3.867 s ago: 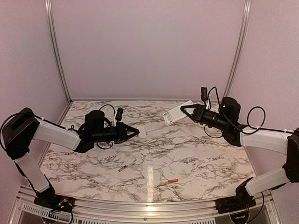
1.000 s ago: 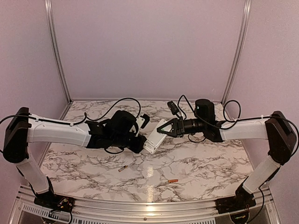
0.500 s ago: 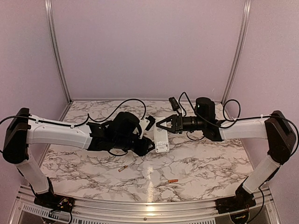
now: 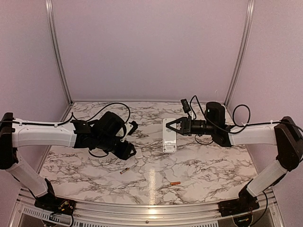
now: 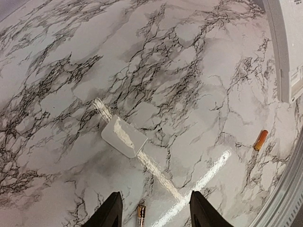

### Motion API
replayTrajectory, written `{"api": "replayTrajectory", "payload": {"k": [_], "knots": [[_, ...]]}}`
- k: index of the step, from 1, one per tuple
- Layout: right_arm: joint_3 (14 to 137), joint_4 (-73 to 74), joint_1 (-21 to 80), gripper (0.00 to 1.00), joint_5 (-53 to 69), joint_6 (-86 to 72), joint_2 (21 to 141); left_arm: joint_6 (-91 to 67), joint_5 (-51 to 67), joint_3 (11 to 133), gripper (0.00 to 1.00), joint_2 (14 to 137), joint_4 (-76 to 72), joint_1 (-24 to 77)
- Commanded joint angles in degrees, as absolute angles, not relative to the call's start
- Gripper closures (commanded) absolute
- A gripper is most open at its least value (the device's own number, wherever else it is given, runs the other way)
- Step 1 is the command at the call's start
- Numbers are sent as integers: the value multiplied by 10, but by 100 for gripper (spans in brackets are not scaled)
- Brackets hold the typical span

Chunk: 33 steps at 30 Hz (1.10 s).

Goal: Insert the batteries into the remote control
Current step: Pick up the battery from the center of the board.

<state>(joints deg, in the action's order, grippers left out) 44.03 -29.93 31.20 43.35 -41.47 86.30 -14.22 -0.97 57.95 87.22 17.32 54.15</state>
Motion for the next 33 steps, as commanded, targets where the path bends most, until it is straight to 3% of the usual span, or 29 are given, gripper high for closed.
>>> {"api": "replayTrajectory", "payload": {"k": [1,28,33], "knots": [[434,-284,308,100,418,-398,853,-118,-27,566,51,885,318,543],[431,-285,296,100,437,-401,865,-76,-2,603,72,1004,332,543],[428,-288,290,100,442,-402,868,-68,-1,612,79,1016,335,543]]}}
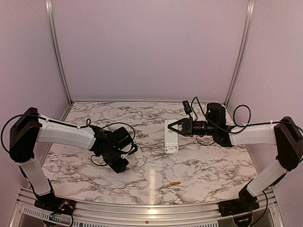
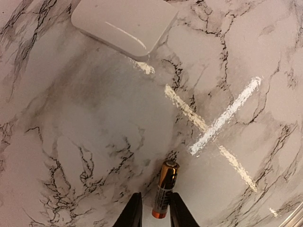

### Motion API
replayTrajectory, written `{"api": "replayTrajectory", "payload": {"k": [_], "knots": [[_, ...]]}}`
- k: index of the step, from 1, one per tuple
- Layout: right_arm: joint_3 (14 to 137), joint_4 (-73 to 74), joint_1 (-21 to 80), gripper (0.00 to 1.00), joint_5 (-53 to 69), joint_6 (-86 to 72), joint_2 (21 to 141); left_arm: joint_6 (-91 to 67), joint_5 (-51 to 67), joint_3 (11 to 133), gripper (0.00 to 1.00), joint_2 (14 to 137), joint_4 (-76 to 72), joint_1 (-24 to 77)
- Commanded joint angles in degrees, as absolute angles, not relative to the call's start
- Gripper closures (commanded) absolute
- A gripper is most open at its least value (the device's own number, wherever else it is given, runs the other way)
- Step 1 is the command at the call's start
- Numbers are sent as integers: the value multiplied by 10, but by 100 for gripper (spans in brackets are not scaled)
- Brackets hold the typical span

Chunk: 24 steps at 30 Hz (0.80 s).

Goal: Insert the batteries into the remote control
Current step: Pick up the battery from the center of the board.

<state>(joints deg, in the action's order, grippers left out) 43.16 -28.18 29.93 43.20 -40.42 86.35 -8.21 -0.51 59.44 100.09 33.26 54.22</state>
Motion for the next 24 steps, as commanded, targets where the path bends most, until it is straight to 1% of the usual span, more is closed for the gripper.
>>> {"api": "replayTrajectory", "payload": {"k": [1,3,6,8,11,16,18,20,24], "knots": [[427,-288,289,100,441,-402,868,-66,6,613,81,1017,336,543],[427,-289,288,100,443,-402,868,-63,17,614,86,1017,335,543],[425,-290,286,100,445,-402,869,-57,17,614,89,1018,339,543],[425,-292,285,100,447,-402,869,-48,30,613,90,1020,339,543],[424,-294,284,100,450,-402,869,-34,42,612,89,1026,340,544],[417,-301,279,100,452,-404,863,-10,52,622,80,1040,348,547],[411,-304,277,100,454,-405,860,-3,50,629,79,1045,352,551],[406,-307,274,100,455,-405,856,6,46,637,80,1050,356,554],[394,-314,269,100,459,-406,851,36,39,633,89,1040,342,563]]}}
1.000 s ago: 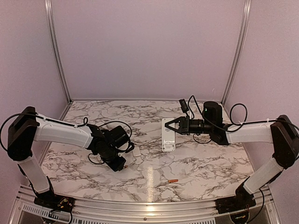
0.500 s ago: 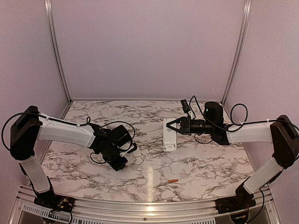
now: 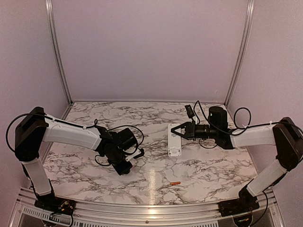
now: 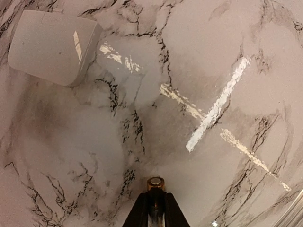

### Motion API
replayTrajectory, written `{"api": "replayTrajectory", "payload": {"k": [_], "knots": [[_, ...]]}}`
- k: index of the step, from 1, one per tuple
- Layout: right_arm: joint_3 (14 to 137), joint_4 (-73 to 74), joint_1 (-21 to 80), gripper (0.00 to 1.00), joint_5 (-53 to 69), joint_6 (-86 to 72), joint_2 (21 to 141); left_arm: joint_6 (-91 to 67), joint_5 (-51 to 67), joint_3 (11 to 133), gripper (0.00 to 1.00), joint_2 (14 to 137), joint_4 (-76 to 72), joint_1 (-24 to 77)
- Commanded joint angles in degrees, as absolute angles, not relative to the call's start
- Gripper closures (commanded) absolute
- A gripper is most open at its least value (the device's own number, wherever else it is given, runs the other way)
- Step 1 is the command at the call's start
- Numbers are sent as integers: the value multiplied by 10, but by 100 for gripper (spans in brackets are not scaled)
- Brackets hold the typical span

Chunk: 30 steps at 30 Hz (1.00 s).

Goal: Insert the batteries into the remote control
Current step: Pick up the battery from the center of the board, then place the battery at the center of the board.

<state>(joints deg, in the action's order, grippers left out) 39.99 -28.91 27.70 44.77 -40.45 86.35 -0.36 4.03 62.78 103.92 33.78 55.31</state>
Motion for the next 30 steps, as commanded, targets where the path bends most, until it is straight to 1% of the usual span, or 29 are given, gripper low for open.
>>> {"api": "replayTrajectory", "payload": {"k": [1,5,14,25,30], "knots": [[391,-317,268,100,460,-406,850,42,40,626,90,1032,334,564],[388,-320,263,100,465,-406,847,79,45,594,93,989,290,565],[386,-322,261,100,472,-403,844,167,122,509,92,872,178,572],[387,-317,260,100,473,-397,842,244,130,487,91,827,166,591],[383,-317,260,100,473,-395,839,297,95,481,91,808,180,603]]}}
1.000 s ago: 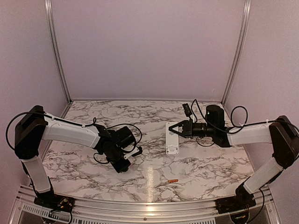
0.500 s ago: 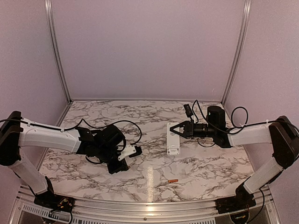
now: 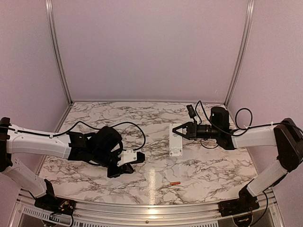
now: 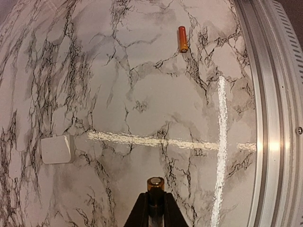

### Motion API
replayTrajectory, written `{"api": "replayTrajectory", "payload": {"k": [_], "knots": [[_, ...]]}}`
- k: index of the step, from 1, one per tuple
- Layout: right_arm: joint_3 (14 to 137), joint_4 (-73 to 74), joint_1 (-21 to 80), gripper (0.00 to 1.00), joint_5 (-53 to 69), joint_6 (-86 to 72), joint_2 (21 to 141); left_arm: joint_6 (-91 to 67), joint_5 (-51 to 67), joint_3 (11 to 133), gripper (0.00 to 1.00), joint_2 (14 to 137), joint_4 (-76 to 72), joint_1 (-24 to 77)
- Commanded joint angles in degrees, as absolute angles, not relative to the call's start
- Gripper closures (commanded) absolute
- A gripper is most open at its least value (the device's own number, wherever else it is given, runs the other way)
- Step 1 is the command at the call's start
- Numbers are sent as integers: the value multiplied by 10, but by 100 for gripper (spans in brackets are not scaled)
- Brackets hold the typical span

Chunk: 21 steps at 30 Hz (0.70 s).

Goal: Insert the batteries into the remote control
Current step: Place the battery at the center of the board.

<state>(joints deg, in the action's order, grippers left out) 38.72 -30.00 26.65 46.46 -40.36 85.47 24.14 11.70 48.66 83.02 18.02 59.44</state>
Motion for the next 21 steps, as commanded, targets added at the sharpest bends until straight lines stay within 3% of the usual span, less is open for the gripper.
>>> {"api": "replayTrajectory", "payload": {"k": [1,8,21], "knots": [[383,-318,259,100,473,-395,838,312,85,483,91,808,189,605],[378,-326,258,100,476,-392,839,433,40,515,92,827,231,625],[345,-376,242,100,493,-412,834,533,-8,642,93,994,316,640]]}}
